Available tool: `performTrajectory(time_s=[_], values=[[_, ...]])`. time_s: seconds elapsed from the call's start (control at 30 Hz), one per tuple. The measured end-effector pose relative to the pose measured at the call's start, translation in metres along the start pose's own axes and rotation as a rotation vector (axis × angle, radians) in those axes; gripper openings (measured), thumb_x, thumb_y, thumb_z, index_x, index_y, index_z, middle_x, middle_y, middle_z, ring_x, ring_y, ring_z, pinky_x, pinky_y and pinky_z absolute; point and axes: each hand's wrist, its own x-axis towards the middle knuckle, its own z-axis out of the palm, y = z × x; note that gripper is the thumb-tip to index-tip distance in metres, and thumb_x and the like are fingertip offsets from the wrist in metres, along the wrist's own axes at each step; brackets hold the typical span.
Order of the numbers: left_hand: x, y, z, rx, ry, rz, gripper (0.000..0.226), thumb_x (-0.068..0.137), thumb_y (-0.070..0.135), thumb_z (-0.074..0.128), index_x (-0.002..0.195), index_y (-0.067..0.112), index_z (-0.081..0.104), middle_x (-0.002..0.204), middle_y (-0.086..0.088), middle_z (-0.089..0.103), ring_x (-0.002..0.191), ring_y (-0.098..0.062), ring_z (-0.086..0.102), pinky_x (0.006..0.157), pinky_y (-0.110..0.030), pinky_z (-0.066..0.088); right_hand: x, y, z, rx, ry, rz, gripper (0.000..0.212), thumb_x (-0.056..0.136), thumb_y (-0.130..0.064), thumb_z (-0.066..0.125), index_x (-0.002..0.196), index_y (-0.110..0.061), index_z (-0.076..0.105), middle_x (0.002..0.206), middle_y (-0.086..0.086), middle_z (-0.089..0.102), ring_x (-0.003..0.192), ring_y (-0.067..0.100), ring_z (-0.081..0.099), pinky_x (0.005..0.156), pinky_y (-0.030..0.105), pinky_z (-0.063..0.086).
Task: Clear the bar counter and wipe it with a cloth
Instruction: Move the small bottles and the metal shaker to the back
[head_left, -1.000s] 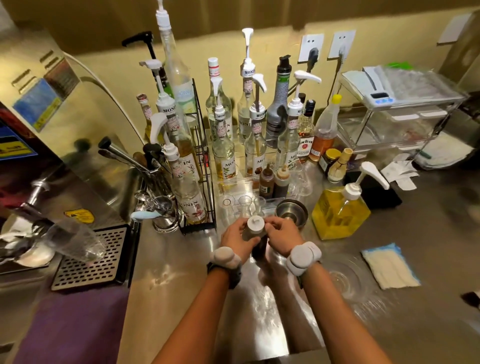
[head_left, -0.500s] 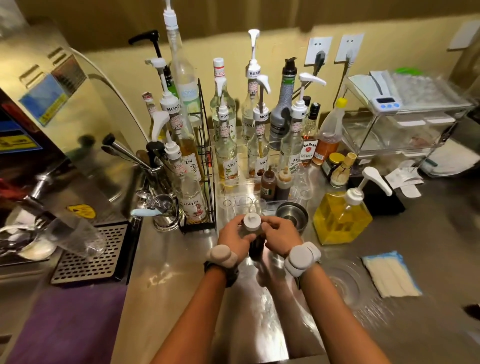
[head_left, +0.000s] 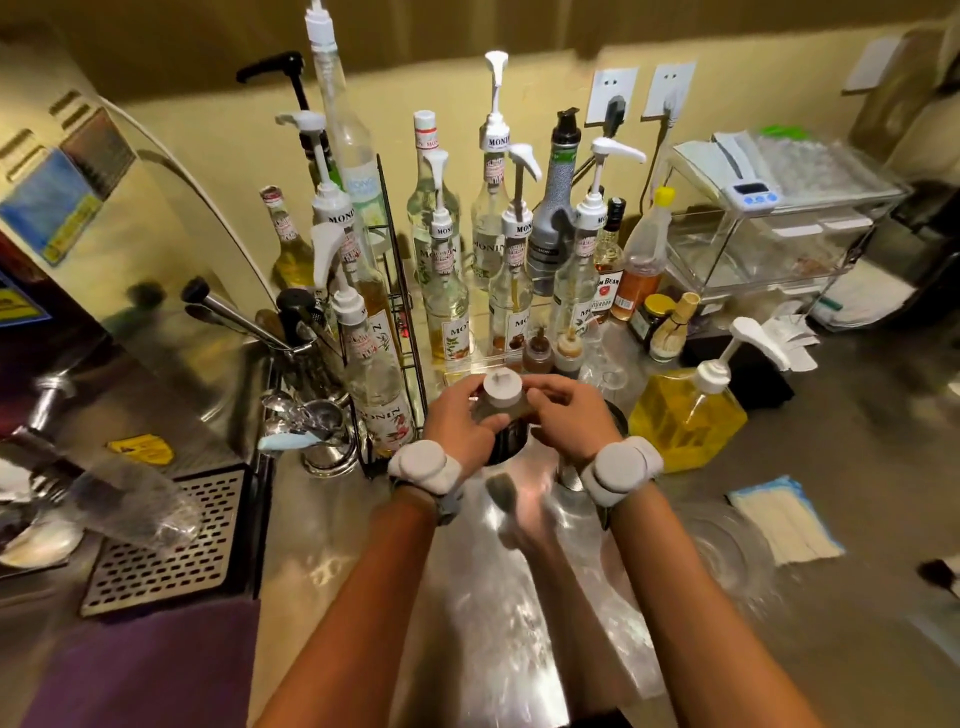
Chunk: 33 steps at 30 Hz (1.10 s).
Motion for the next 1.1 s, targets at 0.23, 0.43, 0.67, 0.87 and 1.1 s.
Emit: performTrajectory(time_s=[0.23,0.43,0.67,0.87,1.1], values=[[0.035,0.018,-0.024,0.014,0.043,0.067,0.054,0.078,0.017,0.078,0.128,0.026,0.061,0.119,0.006,0.067,0.104,-0.011,0.06,0.088,-0.023,0.043,0.024,-0.038,0.0,0.028,0.046,-0.067,0.025,0.095,-0.011,0.059,0.108,-0.025,0.076,0.11,0.005,0.075,0.107,0.025,0.07,0.099,0.051,0.054],[0.067,0.029,-0.035,0.023,0.064,0.08,0.054,0.079,0.02,0.078,0.13,0.023,0.06,0.123,0.003,0.066,0.11,-0.016,0.06,0.095,-0.031,0.047,0.044,-0.065,-0.002,-0.007,0.059,-0.135,0.025,0.096,-0.013,0.061,0.113,-0.023,0.075,0.114,0.003,0.074,0.106,0.018,0.068,0.099,0.041,0.054],[0.099,0.019,-0.033,0.047,0.081,0.048,0.054,0.079,0.016,0.077,0.13,0.022,0.06,0.124,0.002,0.066,0.112,-0.016,0.059,0.094,-0.026,0.043,0.081,-0.069,0.006,-0.051,0.005,-0.105,0.026,0.096,-0.015,0.06,0.119,-0.019,0.072,0.116,0.008,0.074,0.091,0.017,0.063,0.094,0.043,0.054],[0.125,-0.007,-0.021,0.073,0.041,-0.013,0.053,0.078,0.012,0.077,0.128,0.022,0.061,0.122,0.001,0.066,0.108,-0.014,0.059,0.086,-0.02,0.036,0.114,-0.052,0.023,-0.1,-0.023,0.001,0.028,0.095,-0.018,0.06,0.121,-0.022,0.071,0.114,0.006,0.074,0.107,0.028,0.069,0.097,0.051,0.055],[0.143,-0.043,-0.001,0.125,-0.063,-0.114,0.054,0.078,0.014,0.076,0.129,0.022,0.06,0.126,-0.001,0.064,0.114,-0.018,0.06,0.102,-0.033,0.046,0.134,-0.019,0.031,-0.104,-0.064,0.074,0.029,0.096,-0.012,0.055,0.118,-0.021,0.071,0.11,0.005,0.073,0.105,0.028,0.07,0.096,0.051,0.056]])
